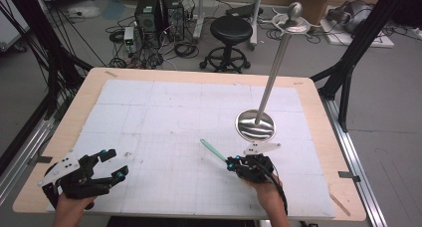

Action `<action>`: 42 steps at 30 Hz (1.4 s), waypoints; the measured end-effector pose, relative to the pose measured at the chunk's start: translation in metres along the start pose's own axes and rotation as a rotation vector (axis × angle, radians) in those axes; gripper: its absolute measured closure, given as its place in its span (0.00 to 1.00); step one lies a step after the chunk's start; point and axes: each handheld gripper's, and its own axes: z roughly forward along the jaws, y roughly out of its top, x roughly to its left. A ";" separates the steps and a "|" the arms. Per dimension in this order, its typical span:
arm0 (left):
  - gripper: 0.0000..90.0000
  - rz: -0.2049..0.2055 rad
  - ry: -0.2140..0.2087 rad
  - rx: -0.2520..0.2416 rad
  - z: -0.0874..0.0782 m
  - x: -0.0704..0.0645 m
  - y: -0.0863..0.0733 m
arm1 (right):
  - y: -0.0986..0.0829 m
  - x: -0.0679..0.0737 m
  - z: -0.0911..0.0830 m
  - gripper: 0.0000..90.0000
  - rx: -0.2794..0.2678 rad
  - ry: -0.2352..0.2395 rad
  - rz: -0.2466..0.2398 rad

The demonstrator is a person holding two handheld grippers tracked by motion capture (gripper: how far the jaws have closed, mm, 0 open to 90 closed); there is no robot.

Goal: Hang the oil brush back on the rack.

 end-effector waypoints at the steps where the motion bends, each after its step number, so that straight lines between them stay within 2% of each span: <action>1: 0.24 0.000 -0.003 -0.001 0.000 0.000 0.000 | 0.000 0.000 -0.001 0.92 -0.007 0.005 0.000; 8: 0.24 0.003 -0.044 0.013 0.007 -0.003 0.001 | 0.005 0.006 -0.004 0.92 -0.069 0.061 0.003; 9: 0.25 -0.002 -0.072 0.015 0.009 -0.005 0.002 | 0.008 0.009 -0.005 0.92 -0.091 0.089 -0.007; 10: 0.25 -0.002 -0.072 0.015 0.009 -0.005 0.002 | 0.010 0.011 -0.004 0.92 -0.103 0.100 -0.012; 12: 0.25 -0.012 -0.112 0.016 0.013 -0.007 0.006 | 0.011 0.013 -0.004 0.92 -0.113 0.116 -0.014; 13: 0.25 -0.004 -0.131 0.018 0.015 -0.009 0.008 | 0.014 0.016 -0.004 0.92 -0.135 0.146 -0.021; 14: 0.25 0.010 -0.149 0.012 0.018 -0.011 0.010 | 0.014 0.016 -0.004 0.92 -0.135 0.146 -0.021; 15: 0.24 0.015 -0.174 0.005 0.023 -0.014 0.014 | 0.018 0.021 -0.005 0.92 -0.163 0.184 -0.038; 18: 0.25 0.020 -0.196 0.010 0.029 -0.018 0.019 | 0.023 0.028 -0.007 0.92 -0.192 0.228 -0.064; 21: 0.29 0.000 -0.253 0.004 0.041 -0.020 0.026 | 0.027 0.035 -0.007 0.92 -0.219 0.282 -0.086; 22: 0.30 0.000 -0.253 0.004 0.041 -0.020 0.026 | 0.028 0.037 -0.007 0.92 -0.228 0.298 -0.090; 23: 0.30 -0.010 -0.274 0.000 0.044 -0.021 0.028 | 0.028 0.037 -0.007 0.92 -0.228 0.298 -0.090; 24: 0.34 -0.018 -0.293 -0.003 0.046 -0.022 0.030 | 0.030 0.041 -0.007 0.92 -0.246 0.332 -0.092; 25: 0.35 -0.024 -0.337 -0.007 0.050 -0.025 0.034 | 0.031 0.042 -0.006 0.92 -0.253 0.351 -0.094; 28: 0.36 -0.032 -0.385 -0.009 0.056 -0.031 0.041 | 0.034 0.046 -0.005 0.92 -0.277 0.398 -0.101; 30: 0.36 -0.032 -0.401 -0.011 0.058 -0.033 0.042 | 0.034 0.048 -0.005 0.92 -0.291 0.411 -0.105; 31: 0.37 -0.036 -0.434 -0.015 0.063 -0.037 0.046 | 0.037 0.052 -0.005 0.92 -0.299 0.440 -0.108; 33: 0.38 -0.041 -0.447 -0.016 0.065 -0.039 0.047 | 0.038 0.053 -0.004 0.92 -0.306 0.446 -0.113; 34: 0.38 -0.044 -0.471 -0.019 0.071 -0.043 0.050 | 0.039 0.056 -0.003 0.92 -0.314 0.467 -0.124; 35: 0.39 -0.044 -0.471 -0.019 0.071 -0.043 0.050 | 0.039 0.056 -0.003 0.92 -0.314 0.467 -0.124; 36: 0.39 -0.046 -0.489 -0.018 0.074 -0.046 0.051 | 0.040 0.058 -0.003 0.92 -0.314 0.471 -0.122; 37: 0.43 -0.046 -0.501 -0.016 0.077 -0.048 0.052 | 0.041 0.060 -0.002 0.92 -0.325 0.498 -0.122; 39: 0.44 -0.049 -0.526 -0.018 0.081 -0.051 0.053 | 0.041 0.060 -0.001 0.92 -0.330 0.508 -0.120; 41: 0.53 -0.058 -0.555 -0.036 0.086 -0.054 0.056 | 0.042 0.061 -0.001 0.92 -0.342 0.535 -0.110; 42: 0.56 -0.058 -0.555 -0.036 0.086 -0.054 0.056 | 0.042 0.061 -0.001 0.92 -0.342 0.535 -0.110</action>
